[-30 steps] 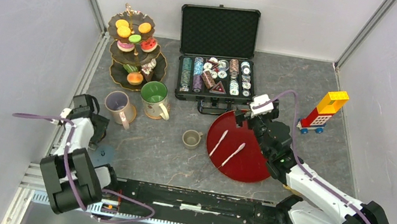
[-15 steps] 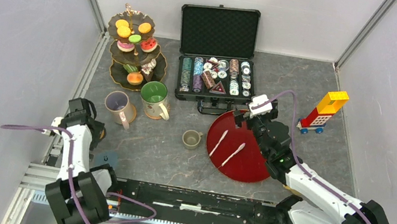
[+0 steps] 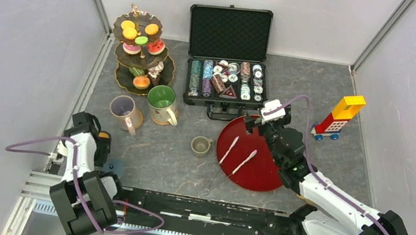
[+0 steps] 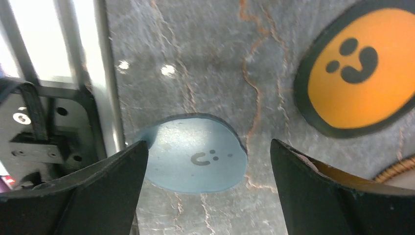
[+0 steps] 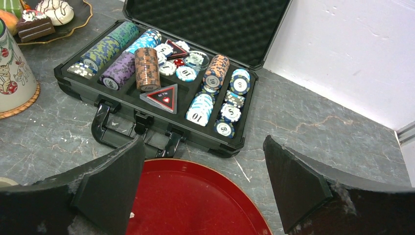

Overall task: Serve the afternoon tea
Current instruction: Move the coaster to the center of the board.

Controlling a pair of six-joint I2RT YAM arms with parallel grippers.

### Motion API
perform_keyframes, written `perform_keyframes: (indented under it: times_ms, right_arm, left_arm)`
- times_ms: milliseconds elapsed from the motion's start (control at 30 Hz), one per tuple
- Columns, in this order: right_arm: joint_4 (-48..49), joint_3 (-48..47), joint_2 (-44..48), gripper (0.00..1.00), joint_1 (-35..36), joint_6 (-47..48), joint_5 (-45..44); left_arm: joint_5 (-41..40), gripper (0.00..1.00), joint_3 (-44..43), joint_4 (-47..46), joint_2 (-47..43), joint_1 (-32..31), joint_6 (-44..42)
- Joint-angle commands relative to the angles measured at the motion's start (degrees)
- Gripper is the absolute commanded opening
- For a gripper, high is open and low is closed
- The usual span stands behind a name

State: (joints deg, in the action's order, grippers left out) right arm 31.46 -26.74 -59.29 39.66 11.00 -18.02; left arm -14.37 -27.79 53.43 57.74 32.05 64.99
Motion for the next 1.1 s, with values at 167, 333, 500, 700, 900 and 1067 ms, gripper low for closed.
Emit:
perform_keyframes:
  times_ms: [167,333,500,700,900,1067]
  right_arm:
    - [3.1,-0.9,0.5,0.98,0.3,0.5,0.1]
    - [3.0,-1.0,0.2,0.98,0.2,0.3,0.2]
    - [2.5,-1.6,-0.8,0.98,-0.4,-0.5,1.7]
    - [-0.9,-4.4,-3.6,0.98,-0.7,-1.7,2.5]
    - [-3.8,-7.4,-5.0,0.98,-0.7,-3.5,6.4]
    - [-2.4,-6.0,-3.8,0.98,-0.7,-4.8,8.8]
  left_arm:
    - [12.0,0.96,2.8,-1.5,-7.5,-6.6,7.1]
    - [11.2,0.94,2.6,1.4,-10.0,-17.3,14.7]
    - [5.9,0.95,-1.8,7.2,-13.1,-19.5,12.8]
    - [-7.0,1.00,-10.6,13.1,-16.3,-21.6,8.8]
    - [-13.3,1.00,-8.7,9.4,-18.0,-21.7,8.1]
    - [-8.8,1.00,0.6,-1.5,-20.8,-14.1,6.1]
